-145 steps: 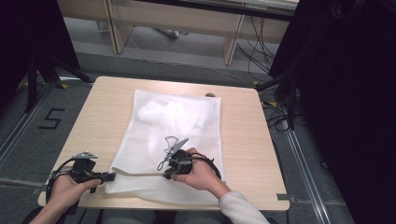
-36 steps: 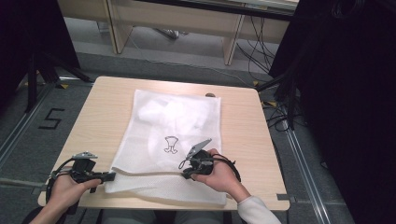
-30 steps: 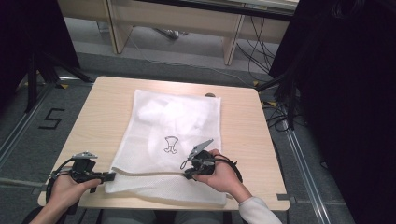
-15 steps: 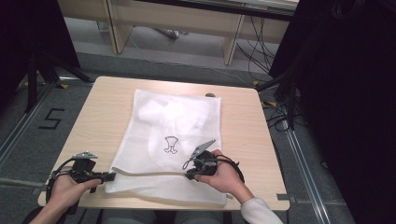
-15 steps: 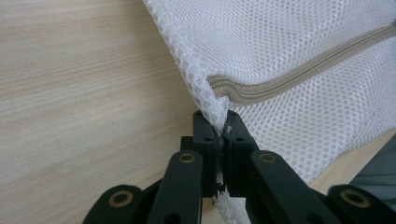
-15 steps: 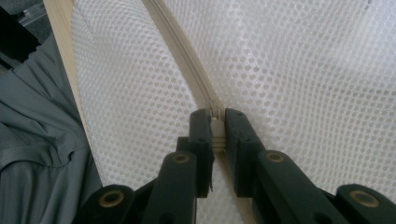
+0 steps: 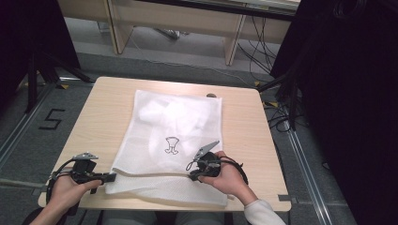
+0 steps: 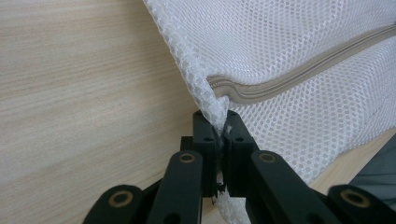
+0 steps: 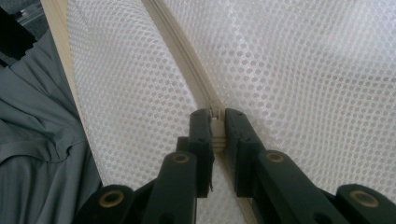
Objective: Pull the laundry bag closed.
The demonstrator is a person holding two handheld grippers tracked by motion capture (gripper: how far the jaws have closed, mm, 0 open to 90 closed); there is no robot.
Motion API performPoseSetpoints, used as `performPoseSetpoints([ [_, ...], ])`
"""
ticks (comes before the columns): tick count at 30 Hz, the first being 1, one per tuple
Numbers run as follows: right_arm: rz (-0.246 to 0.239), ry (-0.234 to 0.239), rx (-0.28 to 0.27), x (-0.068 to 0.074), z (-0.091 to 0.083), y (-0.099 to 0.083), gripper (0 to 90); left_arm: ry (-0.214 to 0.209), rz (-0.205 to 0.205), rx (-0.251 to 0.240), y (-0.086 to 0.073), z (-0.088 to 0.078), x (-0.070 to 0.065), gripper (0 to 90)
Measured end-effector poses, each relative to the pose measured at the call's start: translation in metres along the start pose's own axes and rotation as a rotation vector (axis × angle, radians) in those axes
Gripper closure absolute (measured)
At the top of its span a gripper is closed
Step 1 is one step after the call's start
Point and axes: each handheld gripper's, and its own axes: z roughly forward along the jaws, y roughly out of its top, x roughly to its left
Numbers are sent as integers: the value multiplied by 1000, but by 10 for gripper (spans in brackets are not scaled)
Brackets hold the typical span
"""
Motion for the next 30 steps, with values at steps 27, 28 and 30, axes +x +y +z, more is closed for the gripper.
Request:
performPoseSetpoints([
  [27, 12, -8, -2, -6, -9, -13, 825, 2, 2, 2, 0, 0, 0, 854],
  [28, 17, -4, -5, -7, -9, -14, 825, 2, 1, 1, 0, 0, 0, 854],
  [30, 16, -11, -5, -7, -9, -14, 825, 3, 1, 2, 0, 0, 0, 854],
])
